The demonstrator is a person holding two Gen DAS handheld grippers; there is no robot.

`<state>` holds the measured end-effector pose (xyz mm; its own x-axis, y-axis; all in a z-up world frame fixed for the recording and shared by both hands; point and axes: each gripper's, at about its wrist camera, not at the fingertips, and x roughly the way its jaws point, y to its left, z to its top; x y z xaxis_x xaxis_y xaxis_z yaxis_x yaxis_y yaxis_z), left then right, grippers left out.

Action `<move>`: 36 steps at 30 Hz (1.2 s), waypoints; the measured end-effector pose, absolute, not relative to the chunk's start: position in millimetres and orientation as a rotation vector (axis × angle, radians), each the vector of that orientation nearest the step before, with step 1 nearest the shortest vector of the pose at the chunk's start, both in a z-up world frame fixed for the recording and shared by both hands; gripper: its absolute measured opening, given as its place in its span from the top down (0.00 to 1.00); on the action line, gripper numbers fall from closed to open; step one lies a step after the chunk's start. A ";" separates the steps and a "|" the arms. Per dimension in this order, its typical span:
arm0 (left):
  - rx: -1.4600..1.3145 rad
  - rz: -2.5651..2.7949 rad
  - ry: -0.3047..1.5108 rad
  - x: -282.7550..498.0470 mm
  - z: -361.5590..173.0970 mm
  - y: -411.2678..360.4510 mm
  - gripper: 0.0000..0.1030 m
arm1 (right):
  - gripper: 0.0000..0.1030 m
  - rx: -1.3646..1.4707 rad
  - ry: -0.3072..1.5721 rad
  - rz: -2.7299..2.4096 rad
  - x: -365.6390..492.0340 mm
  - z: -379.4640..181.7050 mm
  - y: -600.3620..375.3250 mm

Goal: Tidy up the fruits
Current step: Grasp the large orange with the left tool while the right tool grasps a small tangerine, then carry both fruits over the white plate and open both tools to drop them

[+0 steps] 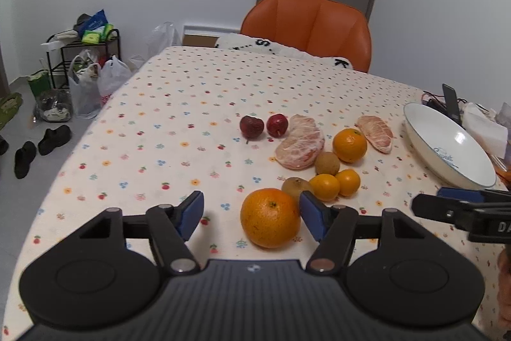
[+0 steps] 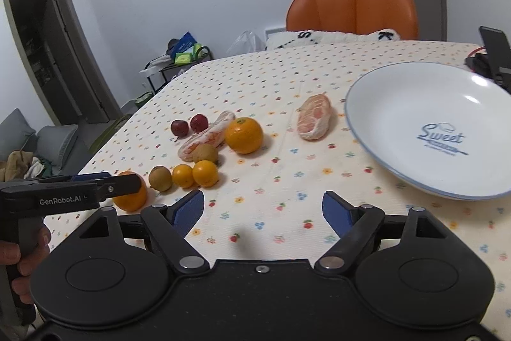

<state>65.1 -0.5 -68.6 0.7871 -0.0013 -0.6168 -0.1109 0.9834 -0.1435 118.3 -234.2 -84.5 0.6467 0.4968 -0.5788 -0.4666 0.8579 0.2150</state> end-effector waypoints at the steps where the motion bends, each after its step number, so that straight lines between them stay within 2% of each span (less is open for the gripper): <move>1: -0.176 0.052 0.664 65.6 -69.7 -0.9 0.39 | 0.25 0.046 0.676 0.554 119.5 -85.3 -231.9; 3: -0.188 0.033 0.664 66.3 -71.7 -0.4 0.45 | 0.28 0.047 0.680 0.566 122.2 -86.6 -227.1; 6: -0.211 -0.001 0.660 66.2 -71.5 0.7 0.62 | 0.30 0.049 0.688 0.574 126.8 -88.8 -220.4; 12: -0.224 0.020 0.662 64.6 -69.5 7.6 0.62 | 0.41 0.058 0.696 0.600 136.8 -92.8 -204.3; 20: -0.242 0.042 0.650 64.1 -66.2 21.2 0.63 | 0.46 0.041 0.684 0.625 144.5 -94.1 -188.8; 25: -0.250 0.045 0.647 67.6 -66.0 24.6 0.63 | 0.61 0.051 0.690 0.656 148.7 -95.4 -181.7; 27: -0.248 0.047 0.648 68.4 -66.0 24.2 0.63 | 0.75 0.059 0.690 0.664 149.7 -96.6 -180.9; 28: -0.246 0.048 0.652 68.9 -65.9 23.5 0.63 | 0.79 0.067 0.693 0.679 149.7 -96.9 -181.4; 36: -0.248 0.037 0.643 70.2 -60.4 16.0 0.63 | 0.79 0.104 0.667 0.671 141.5 -90.5 -199.3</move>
<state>70.2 16.0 -60.4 0.8007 -0.0427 -0.5975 -0.1108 0.9697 -0.2178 141.5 -199.3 -90.5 0.5853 0.6065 -0.5381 -0.5424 0.7862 0.2962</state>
